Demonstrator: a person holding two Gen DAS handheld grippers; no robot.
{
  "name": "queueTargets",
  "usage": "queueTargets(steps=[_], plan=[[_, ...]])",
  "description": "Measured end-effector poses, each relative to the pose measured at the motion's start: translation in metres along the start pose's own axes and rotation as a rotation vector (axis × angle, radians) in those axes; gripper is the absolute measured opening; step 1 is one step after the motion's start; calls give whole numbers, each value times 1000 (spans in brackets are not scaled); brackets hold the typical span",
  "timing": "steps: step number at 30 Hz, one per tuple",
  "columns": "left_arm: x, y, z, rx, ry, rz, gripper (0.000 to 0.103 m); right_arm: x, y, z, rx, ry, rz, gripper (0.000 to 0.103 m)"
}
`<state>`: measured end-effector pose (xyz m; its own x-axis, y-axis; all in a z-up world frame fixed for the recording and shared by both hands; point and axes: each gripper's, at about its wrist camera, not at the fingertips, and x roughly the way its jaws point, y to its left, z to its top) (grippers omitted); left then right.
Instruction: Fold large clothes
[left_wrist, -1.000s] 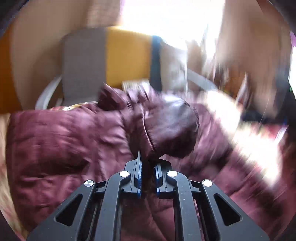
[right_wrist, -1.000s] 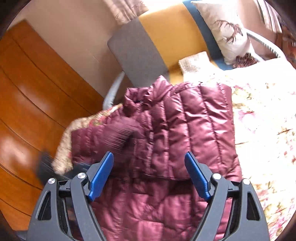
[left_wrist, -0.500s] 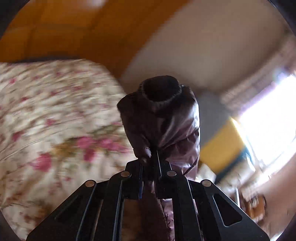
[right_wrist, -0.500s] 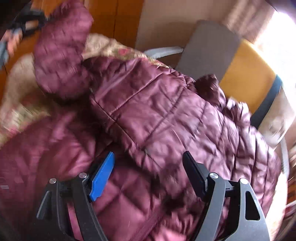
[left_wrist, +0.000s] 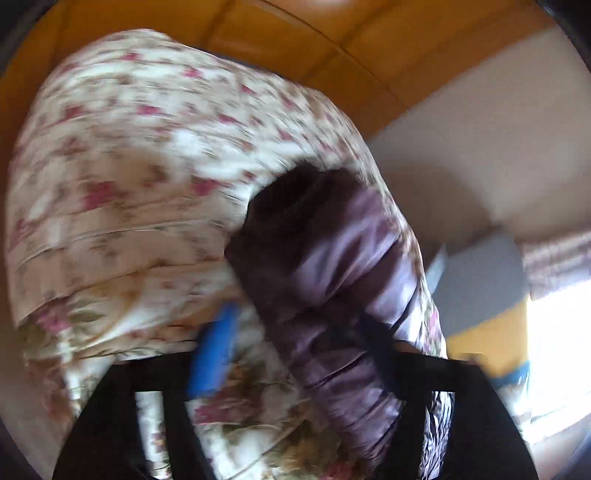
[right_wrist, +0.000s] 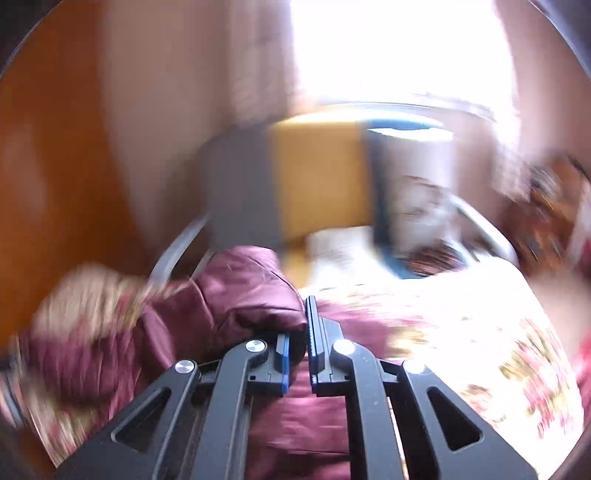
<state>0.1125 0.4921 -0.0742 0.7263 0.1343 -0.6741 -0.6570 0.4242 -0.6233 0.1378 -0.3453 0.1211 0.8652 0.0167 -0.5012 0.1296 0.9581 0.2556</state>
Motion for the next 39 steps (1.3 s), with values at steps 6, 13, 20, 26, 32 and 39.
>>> queueTargets(steps=[6, 13, 20, 26, 32, 39], plan=[[-30, 25, -6, -23, -18, 41, 83, -32, -192, -25, 439, 3, -224, 7], [-54, -31, -42, 243, -24, 17, 84, -39, -309, -134, 742, 136, -402, 5], [-49, -108, -132, 582, 113, -119, 84, -35, -310, -175, 833, 228, -414, 6], [-52, -91, -144, 524, 127, -148, 89, -58, -286, -153, 755, 246, -392, 35], [-61, -34, -89, 369, 29, -46, 93, -72, -277, -149, 768, 199, -453, 97], [-62, 10, -20, 242, -63, -14, 99, -80, -205, -117, 542, 140, -407, 97]])
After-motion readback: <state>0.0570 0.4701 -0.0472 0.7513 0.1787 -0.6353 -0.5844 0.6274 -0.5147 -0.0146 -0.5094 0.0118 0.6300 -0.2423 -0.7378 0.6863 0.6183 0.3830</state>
